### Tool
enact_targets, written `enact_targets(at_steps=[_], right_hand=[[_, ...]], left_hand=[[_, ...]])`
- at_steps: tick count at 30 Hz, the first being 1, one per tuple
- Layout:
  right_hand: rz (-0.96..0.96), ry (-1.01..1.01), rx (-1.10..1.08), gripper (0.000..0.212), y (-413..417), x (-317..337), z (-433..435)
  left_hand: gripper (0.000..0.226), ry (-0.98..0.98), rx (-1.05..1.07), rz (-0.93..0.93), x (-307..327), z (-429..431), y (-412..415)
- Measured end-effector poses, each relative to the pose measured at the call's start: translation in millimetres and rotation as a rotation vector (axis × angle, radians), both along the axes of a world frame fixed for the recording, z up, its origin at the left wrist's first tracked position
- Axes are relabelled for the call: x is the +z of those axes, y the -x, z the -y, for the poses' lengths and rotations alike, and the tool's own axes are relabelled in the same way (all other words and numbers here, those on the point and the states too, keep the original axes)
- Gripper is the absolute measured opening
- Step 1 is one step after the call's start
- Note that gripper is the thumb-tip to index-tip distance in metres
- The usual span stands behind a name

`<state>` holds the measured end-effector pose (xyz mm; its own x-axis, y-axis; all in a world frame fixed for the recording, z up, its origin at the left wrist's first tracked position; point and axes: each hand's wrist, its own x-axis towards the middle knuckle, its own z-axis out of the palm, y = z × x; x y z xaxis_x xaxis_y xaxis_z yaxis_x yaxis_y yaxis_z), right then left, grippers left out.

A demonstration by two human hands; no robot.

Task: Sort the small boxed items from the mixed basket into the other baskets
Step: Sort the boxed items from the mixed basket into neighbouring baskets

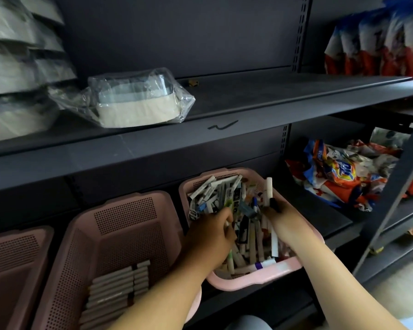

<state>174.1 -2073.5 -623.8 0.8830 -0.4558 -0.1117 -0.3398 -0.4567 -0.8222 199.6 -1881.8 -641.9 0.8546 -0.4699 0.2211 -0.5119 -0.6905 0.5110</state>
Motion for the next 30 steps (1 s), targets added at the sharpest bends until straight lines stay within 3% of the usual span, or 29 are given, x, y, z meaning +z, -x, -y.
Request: enact_targets(at_steps=[6, 10, 13, 15, 20, 24, 30], right_hand=[[0.197, -0.269, -0.002, 0.033, 19.4, 15.4, -1.1], [0.277, -0.383, 0.051, 0.017, 15.8, 25.3, -12.6], [0.275, -0.348, 0.076, 0.016, 6.6, 32.3, -30.2], [0.280, -0.301, 0.125, 0.017, 2.0, 36.2, -43.9], [0.276, -0.232, 0.263, 0.015, -5.5, 45.2, -88.9], [0.222, -0.243, 0.369, 0.019, -9.4, 39.0, -127.8], [0.168, -0.198, 0.462, 0.022, -15.2, 20.7, -171.5]], left_hand=[[0.018, 0.331, 0.076, -0.161, 4.1, -5.1, -13.0], [0.029, 0.632, 0.154, -0.299, 16.9, -10.9, -23.2], [0.030, 0.823, 0.146, -0.363, 34.0, -22.3, -27.8], [0.015, 0.846, 0.135, -0.366, 47.4, -38.5, -30.1], [0.013, 0.869, 0.210, -0.401, 58.3, -113.1, -39.5], [0.015, 0.755, 0.338, -0.404, 48.4, -178.4, -42.9], [0.020, -0.003, 0.332, -0.200, 14.6, -239.0, -55.3]])
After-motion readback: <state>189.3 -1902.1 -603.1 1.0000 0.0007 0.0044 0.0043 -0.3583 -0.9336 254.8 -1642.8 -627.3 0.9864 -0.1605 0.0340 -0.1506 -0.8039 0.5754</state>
